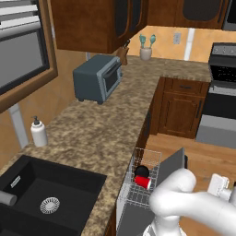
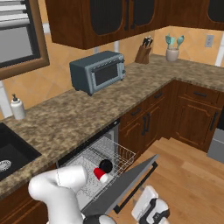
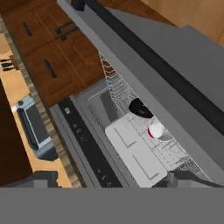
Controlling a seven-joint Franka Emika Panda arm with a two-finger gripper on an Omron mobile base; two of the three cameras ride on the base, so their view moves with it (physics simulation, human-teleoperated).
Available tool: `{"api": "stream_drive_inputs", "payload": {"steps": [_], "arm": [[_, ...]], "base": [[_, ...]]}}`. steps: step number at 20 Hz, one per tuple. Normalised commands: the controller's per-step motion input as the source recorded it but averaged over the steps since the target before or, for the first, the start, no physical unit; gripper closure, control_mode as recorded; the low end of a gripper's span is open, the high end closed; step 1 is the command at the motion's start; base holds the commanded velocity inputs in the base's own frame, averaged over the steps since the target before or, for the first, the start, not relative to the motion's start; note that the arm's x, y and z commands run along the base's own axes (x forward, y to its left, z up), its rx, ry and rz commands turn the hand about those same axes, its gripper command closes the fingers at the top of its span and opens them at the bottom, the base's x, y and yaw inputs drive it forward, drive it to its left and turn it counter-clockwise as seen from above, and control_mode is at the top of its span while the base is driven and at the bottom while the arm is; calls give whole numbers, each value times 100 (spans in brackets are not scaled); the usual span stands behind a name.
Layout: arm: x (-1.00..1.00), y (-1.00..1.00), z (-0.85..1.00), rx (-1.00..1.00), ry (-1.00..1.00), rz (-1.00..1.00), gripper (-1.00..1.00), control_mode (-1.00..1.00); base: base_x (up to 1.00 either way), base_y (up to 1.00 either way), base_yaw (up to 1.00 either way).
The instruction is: Pick up the cup and bowl from the counter, place them in the dishwasher, and close the dishwasher door.
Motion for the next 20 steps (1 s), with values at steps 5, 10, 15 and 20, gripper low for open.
{"api": "stream_drive_inputs", "payload": {"steps": [5,10,15,20], "arm": [[46,-32,-68,18,-4,14,-100,-100],[51,-21,-50,12,0,8,-100,-100],[59,-5,-70,6,0,4,-100,-100],[55,-1,-65,8,-4,15,-100,-100]], "base": [[0,0,0],[0,0,0],[0,0,0],[0,0,0]]}}
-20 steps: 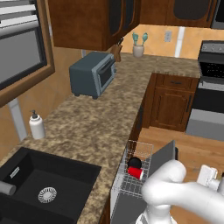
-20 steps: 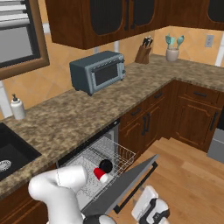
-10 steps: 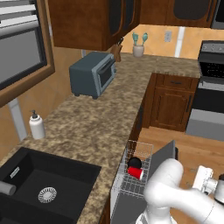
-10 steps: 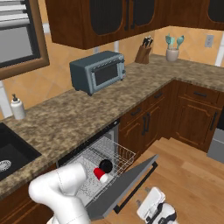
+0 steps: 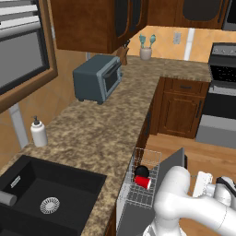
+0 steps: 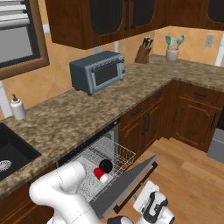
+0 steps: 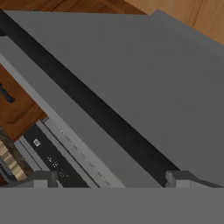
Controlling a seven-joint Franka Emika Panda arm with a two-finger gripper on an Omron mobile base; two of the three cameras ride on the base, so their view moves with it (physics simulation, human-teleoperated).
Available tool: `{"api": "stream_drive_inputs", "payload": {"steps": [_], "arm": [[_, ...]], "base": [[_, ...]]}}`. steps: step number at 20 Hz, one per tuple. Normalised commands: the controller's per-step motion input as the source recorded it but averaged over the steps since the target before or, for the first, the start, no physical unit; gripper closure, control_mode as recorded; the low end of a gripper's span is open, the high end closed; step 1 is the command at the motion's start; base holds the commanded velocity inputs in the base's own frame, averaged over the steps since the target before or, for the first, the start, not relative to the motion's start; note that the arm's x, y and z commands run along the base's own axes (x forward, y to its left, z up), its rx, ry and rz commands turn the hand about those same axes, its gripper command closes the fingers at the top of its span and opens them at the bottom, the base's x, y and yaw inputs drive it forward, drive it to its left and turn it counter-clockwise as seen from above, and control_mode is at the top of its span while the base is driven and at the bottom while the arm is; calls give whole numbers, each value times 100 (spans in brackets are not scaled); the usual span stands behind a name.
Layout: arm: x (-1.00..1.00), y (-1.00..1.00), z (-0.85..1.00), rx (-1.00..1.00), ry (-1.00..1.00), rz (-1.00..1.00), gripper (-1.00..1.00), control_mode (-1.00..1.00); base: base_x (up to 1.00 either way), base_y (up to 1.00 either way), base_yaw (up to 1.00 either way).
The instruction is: Pick up the cup and bowl from the counter, place them in the dishwasher, and close the dishwasher door.
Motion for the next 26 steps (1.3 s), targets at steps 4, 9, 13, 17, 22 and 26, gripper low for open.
{"api": "stream_drive_inputs", "payload": {"steps": [4,9,13,17,22,26], "arm": [[24,-11,-74,14,-4,26,-100,-100],[2,-17,-96,12,-6,22,-100,-100],[0,-7,-84,11,-31,21,-100,-100],[0,39,-27,15,-30,22,-100,-100],[0,100,9,3,-23,12,-100,-100],[0,100,30,1,-23,12,-100,-100]], "base": [[0,0,0],[0,0,0],[0,0,0],[0,0,0],[0,0,0],[0,0,0]]}}
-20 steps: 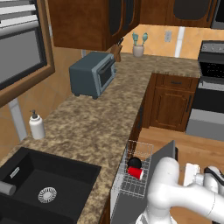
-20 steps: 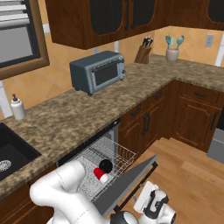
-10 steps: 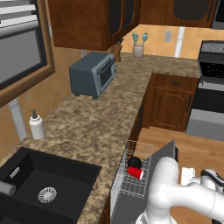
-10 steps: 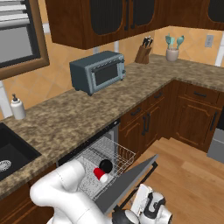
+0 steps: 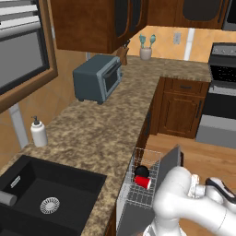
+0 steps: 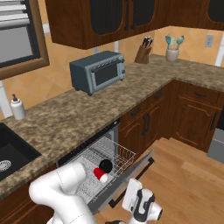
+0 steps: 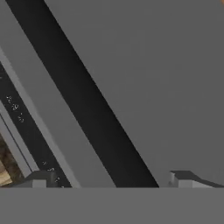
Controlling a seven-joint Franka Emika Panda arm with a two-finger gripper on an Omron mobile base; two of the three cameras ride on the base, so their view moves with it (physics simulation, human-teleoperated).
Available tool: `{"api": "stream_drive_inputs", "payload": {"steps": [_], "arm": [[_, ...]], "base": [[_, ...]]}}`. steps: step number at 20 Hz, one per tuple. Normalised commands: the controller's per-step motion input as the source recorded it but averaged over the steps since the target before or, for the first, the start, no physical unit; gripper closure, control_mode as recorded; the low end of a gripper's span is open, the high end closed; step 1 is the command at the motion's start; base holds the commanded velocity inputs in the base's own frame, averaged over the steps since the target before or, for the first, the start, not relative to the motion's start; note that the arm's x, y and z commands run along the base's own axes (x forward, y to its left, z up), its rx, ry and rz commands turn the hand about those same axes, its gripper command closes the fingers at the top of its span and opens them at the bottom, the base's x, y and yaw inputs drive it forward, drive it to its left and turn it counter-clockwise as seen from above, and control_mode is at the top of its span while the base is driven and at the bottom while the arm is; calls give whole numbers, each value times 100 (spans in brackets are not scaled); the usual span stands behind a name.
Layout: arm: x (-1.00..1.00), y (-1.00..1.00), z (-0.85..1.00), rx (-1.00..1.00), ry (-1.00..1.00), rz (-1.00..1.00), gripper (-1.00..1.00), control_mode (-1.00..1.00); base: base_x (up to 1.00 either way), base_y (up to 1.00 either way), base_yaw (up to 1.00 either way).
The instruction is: Pick up the cup and bowl from the counter, place them in the dishwasher, and close the dishwasher door.
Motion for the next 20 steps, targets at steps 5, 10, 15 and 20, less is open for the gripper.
{"api": "stream_drive_inputs", "payload": {"steps": [5,10,15,20], "arm": [[3,100,3,1,-19,12,-100,-100],[15,100,-17,14,-17,10,-100,-100],[38,100,-48,42,-32,1,-100,-100],[41,100,-64,51,-27,0,-100,-100]], "base": [[0,0,0],[0,0,0],[0,0,0],[0,0,0]]}}
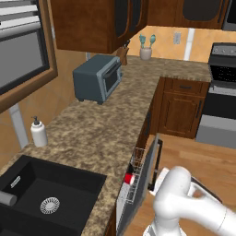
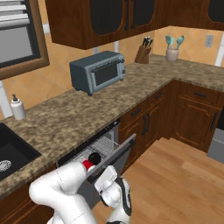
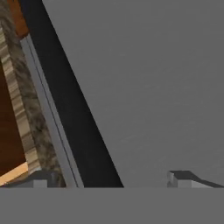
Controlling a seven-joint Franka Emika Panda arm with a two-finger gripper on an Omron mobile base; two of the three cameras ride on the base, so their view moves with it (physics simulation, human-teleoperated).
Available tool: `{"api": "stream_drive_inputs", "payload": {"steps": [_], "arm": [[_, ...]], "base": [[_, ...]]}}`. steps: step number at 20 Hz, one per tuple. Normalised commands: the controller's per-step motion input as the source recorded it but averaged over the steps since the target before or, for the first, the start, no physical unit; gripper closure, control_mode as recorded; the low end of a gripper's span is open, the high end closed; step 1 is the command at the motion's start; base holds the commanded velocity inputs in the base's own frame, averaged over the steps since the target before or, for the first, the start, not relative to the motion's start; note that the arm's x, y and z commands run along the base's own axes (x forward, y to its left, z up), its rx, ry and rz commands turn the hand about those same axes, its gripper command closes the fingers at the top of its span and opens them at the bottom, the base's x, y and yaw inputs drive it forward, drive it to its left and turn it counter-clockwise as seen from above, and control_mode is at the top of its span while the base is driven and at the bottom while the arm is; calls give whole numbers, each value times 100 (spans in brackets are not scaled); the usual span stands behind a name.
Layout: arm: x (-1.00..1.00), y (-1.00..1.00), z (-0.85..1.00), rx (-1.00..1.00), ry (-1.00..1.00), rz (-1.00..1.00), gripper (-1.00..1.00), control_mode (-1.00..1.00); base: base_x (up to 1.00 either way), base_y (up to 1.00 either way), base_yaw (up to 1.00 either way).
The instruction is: Pick up the cup and bowl from the counter, place them in the dishwasher, and close the dishwasher door.
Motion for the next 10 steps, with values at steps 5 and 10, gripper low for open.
{"api": "stream_drive_inputs", "payload": {"steps": [5,10], "arm": [[69,70,-15,26,-3,1,-100,-100],[94,21,-2,12,0,12,-100,-100]], "base": [[0,0,0],[0,0,0]]}}
